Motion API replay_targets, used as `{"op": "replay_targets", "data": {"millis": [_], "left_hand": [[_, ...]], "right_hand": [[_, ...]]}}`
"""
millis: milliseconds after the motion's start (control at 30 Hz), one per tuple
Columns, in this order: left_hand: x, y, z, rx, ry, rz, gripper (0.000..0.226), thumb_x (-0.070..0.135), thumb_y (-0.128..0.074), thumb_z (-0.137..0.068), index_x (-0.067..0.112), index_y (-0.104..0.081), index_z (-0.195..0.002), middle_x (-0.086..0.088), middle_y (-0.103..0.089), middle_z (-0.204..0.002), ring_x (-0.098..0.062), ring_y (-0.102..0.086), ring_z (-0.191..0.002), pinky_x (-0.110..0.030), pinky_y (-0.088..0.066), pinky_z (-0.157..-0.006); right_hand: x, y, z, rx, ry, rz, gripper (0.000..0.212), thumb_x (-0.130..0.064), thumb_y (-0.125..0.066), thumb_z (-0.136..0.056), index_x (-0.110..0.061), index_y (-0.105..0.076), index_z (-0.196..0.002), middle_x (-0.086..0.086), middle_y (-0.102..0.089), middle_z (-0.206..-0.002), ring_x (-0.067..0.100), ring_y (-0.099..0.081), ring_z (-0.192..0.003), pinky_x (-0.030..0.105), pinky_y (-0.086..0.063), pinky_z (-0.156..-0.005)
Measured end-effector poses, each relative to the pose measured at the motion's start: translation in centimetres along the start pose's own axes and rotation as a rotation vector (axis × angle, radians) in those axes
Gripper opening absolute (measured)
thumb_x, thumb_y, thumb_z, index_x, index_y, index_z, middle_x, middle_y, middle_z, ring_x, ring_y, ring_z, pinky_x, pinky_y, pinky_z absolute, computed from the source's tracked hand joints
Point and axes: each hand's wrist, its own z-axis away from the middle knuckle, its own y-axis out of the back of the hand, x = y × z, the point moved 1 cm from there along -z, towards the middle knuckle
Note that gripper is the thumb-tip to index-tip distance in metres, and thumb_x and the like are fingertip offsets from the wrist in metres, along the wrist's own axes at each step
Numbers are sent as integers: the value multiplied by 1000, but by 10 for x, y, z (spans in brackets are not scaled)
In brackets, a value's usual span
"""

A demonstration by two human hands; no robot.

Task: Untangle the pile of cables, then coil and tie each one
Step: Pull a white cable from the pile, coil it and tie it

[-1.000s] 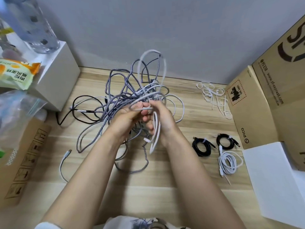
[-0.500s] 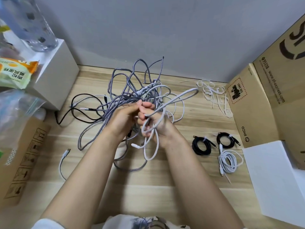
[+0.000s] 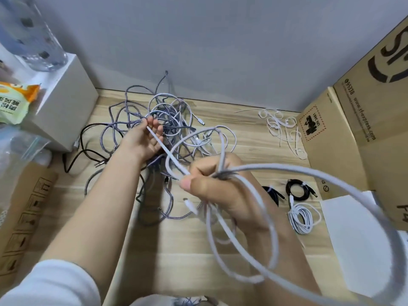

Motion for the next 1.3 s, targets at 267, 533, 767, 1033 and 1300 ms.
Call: {"op": "replay_targets", "data": {"millis": [267, 533, 767, 1033, 1300], "left_hand": [[-16, -5, 23, -197, -85, -133, 50, 31, -38, -100, 22, -68, -60, 13, -69, -66, 1, -66, -65, -18, -43, -70], [-41, -20, 52, -342, -143, -281, 38, 22, -30, -101, 6, -63, -91, 0, -73, -74, -10, -69, -68, -22, -55, -69], [-41, -20, 58, -357, -107, -230, 31, 18, -32, -100, 5, -59, -93, -1, -71, -69, -10, -68, -62, -19, -55, -62], [-22, -30, 25, -114, -128, -278, 55, 36, -40, -98, 11, -62, -54, 1, -60, -48, -8, -59, -44, -18, -51, -49], [-22, -47, 31, -236, -149, -2, 42, 48, -44, -93, 13, -47, -69, -2, -43, -63, -12, -49, -48, -23, -43, -46]], "right_hand": [[43, 18, -34, 309, -206, 72, 18, -8, -62, -78, -5, -59, -60, -2, -55, -58, 6, -52, -61, 17, -42, -63], [80, 2, -77, 576, -203, 196, 11, -31, -61, -62, -36, -67, -70, -2, -70, -76, 24, -66, -82, 48, -53, -82], [78, 3, -80, 448, -277, 601, 26, -46, -48, -91, -27, -65, -99, 2, -71, -96, 29, -63, -93, 38, -51, -80], [60, -4, -73, 415, -192, 482, 33, -40, -45, -78, -22, -38, -52, -10, -39, -59, 20, -41, -70, 32, -34, -65], [43, -8, -53, 380, -98, 679, 34, -43, -39, -71, -17, -34, -50, 3, -37, -55, 39, -50, -69, 43, -44, -62]]}}
